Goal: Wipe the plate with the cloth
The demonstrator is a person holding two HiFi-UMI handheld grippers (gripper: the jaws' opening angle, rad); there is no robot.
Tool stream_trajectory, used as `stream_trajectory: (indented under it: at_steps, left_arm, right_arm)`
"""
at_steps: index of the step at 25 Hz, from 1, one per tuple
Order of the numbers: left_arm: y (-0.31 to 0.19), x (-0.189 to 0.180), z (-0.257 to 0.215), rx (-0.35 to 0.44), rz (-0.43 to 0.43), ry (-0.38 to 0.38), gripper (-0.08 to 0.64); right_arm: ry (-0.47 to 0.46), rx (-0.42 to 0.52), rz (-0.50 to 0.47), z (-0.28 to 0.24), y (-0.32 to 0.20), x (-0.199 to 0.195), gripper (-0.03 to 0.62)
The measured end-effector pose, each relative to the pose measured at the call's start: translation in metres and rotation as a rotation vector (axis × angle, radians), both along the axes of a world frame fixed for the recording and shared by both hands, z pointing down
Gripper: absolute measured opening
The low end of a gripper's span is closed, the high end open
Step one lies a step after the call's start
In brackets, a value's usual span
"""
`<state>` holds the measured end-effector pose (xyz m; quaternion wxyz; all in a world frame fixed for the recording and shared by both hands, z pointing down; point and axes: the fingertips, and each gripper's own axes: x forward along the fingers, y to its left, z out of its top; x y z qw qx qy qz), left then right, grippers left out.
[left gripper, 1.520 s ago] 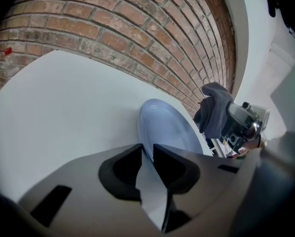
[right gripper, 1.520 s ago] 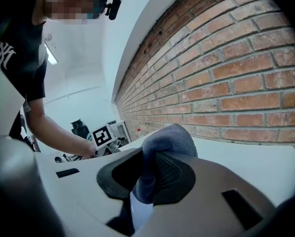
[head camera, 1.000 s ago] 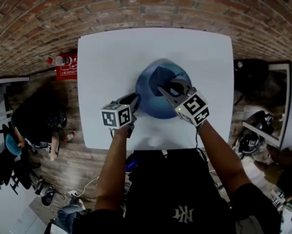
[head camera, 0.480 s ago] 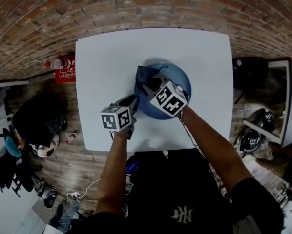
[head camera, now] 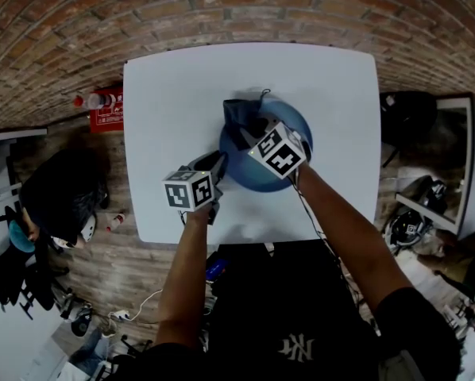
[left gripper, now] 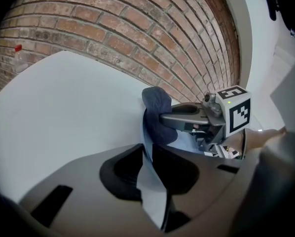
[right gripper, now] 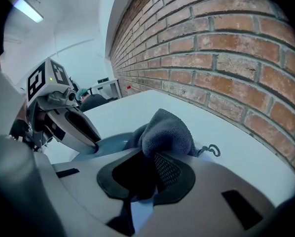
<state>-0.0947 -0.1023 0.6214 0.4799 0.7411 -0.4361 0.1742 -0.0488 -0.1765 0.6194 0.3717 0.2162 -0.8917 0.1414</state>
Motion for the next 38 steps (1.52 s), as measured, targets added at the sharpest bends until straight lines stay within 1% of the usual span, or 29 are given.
stream_trajectory:
  at_steps: [5,11,14,18,22,27,31,34,36,38]
  left_arm:
    - [0.0,0.0,0.0,0.004,-0.003,0.002,0.063]
    - [0.003,0.002,0.004,0.0,0.006,0.021,0.063]
    - [0.0,-0.002,0.0,0.009,-0.005,-0.001,0.063]
    - [0.001,-0.001,0.001,0.012,-0.006,0.002,0.063]
    - [0.0,-0.002,0.001,0.018,-0.004,-0.002,0.063]
    - [0.002,0.0,0.002,0.023,-0.005,0.01,0.063]
    - [0.0,-0.001,0.001,0.028,-0.017,-0.003,0.063]
    - [0.001,0.002,0.003,0.026,-0.014,0.002,0.063]
    - [0.001,0.002,0.003,0.026,-0.016,0.005,0.063]
    - [0.002,0.001,0.002,0.027,-0.018,0.006,0.063]
  right_arm:
    - [0.015,0.001,0.065,0.002,-0.012,0.022,0.066]
    - [0.061,0.01,0.115,0.003,-0.02,0.053,0.066]
    - [0.092,0.013,0.134,0.004,-0.022,0.066,0.066]
    - [0.15,0.023,0.141,0.004,-0.022,0.08,0.066]
    - [0.192,0.023,0.176,0.004,-0.024,0.099,0.066]
    - [0.214,0.02,0.205,0.005,-0.021,0.117,0.066]
    - [0.223,0.032,0.208,0.003,-0.018,0.121,0.066]
    - [0.183,0.067,0.199,-0.012,-0.016,0.113,0.066]
    - [0.11,0.082,0.192,-0.029,-0.013,0.096,0.066]
    - [0.01,0.088,0.163,-0.048,-0.006,0.069,0.066]
